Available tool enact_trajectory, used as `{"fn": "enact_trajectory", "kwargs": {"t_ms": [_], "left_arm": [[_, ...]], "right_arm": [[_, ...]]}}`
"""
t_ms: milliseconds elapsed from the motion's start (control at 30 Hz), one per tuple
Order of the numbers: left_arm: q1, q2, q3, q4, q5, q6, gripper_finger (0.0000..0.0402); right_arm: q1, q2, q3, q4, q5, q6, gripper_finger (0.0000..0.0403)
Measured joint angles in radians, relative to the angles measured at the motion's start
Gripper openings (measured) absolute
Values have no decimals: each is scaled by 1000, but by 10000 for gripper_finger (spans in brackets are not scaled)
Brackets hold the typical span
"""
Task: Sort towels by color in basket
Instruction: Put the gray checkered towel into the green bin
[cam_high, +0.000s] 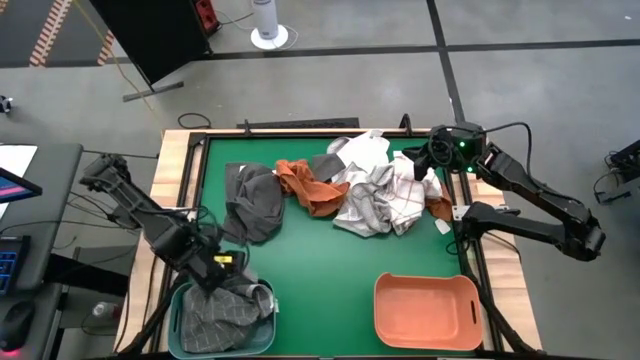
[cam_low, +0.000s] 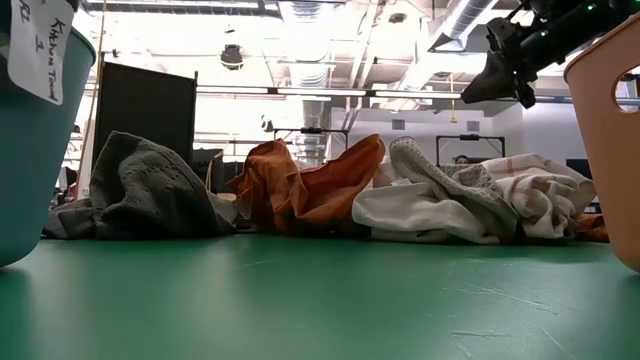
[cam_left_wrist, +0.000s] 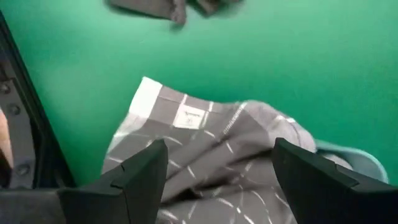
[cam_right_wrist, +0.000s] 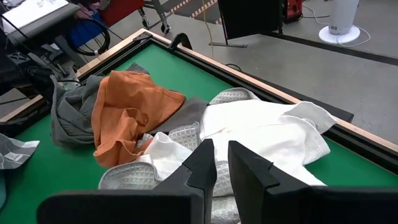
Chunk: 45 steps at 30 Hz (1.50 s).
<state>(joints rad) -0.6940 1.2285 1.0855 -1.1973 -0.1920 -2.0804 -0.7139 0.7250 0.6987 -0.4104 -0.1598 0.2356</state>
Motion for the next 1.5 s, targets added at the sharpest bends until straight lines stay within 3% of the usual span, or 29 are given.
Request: {"fn": "enact_trajectory", "kwargs": {"t_ms": [333,533,700,900,967,1233,1500], "left_arm": [[57,-5,-176,294,36,88,277],[56,3,-217,331,92,178,267],[56,2,-220,346,118,297,207],[56,2,-220,380,202,430,49],[56,2,-220,381,214,435,14],[56,-69,-157,385,213,442,2],[13,-120,-28,408,239,799,1]], "right_arm": [[0,0,0,1,0,0,76],[0,0,0,0,0,0,76],[0,0,0,1,0,0,76],[0,0,0,1,0,-8,76],[0,0,0,1,0,-9,76],[0,0,0,1,0,-10,76],[0,0,0,0,0,-30,76]]}}
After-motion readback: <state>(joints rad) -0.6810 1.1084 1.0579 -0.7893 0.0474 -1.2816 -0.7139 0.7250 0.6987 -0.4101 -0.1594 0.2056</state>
